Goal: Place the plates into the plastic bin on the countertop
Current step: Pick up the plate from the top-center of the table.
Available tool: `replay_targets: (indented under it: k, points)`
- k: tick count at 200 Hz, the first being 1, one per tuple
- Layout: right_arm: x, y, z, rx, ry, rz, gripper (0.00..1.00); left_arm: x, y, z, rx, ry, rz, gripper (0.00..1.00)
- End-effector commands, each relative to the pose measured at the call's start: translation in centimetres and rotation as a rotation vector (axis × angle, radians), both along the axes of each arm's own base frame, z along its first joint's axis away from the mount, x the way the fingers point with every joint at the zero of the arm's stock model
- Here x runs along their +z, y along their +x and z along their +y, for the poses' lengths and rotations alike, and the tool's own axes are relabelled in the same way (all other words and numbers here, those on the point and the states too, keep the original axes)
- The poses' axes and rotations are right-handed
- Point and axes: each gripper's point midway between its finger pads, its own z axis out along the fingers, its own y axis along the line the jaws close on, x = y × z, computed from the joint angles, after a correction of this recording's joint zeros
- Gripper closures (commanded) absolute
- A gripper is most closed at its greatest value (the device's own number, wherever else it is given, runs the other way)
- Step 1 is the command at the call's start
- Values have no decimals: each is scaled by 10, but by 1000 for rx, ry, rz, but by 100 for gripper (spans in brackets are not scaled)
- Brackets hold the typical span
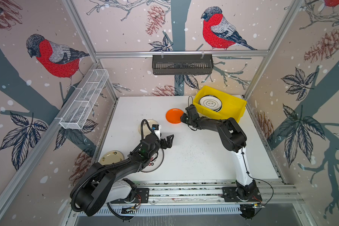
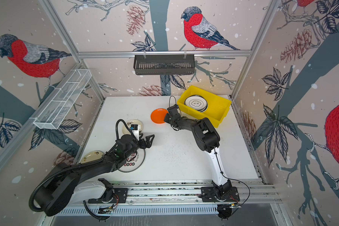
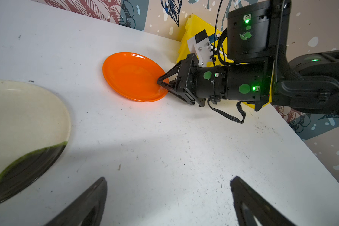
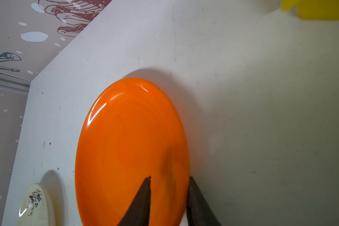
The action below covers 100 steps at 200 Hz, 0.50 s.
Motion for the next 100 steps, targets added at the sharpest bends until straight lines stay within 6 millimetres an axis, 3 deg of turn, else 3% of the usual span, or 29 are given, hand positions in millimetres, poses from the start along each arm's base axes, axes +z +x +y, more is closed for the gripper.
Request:
replay_targets:
  k: [1, 100]
  points:
    - [-22, -9, -12, -19, -82, 66, 67, 11, 4, -2, 2, -30, -29, 2]
    - [-45, -7, -19, -67, -141, 132, 73, 9, 4, -3, -1, -37, -20, 2]
